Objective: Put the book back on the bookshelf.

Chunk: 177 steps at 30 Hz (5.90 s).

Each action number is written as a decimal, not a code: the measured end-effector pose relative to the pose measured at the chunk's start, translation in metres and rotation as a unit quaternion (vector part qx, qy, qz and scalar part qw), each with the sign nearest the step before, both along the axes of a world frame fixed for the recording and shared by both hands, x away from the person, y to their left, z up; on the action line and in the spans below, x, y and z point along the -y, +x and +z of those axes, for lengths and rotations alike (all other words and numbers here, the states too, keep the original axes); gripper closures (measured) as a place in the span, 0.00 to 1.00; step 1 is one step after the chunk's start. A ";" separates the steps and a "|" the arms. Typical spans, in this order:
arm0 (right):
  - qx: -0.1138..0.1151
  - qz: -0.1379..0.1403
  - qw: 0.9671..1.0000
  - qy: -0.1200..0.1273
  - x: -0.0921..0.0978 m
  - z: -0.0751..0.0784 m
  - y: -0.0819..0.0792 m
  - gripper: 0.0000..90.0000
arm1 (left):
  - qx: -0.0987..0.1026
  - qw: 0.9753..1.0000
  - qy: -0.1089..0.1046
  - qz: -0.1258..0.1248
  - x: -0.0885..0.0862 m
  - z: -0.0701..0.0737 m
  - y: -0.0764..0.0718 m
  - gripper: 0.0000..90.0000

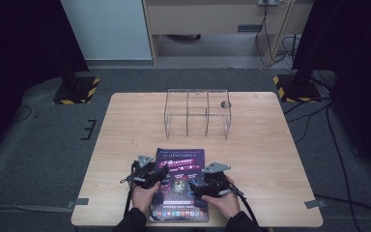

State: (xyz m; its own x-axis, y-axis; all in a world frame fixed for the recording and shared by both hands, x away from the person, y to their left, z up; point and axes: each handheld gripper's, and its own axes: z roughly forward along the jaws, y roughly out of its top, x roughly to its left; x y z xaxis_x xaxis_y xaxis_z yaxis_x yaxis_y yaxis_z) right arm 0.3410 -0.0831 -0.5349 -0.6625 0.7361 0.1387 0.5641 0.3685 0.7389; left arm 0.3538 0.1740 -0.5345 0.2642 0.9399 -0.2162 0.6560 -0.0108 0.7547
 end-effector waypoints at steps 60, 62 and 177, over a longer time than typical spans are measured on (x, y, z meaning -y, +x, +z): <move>0.008 0.007 1.000 0.004 0.004 -0.002 0.001 0.21 | -0.006 0.997 -0.059 -0.058 -0.003 0.011 -0.007 0.82; 0.009 0.005 1.000 0.004 0.003 -0.002 0.001 0.21 | -0.004 0.997 -0.054 -0.059 -0.002 0.013 -0.008 0.85; -0.066 0.078 0.963 0.251 0.043 0.063 -0.003 0.92 | 0.111 0.985 -0.111 -0.068 -0.027 0.068 -0.021 0.45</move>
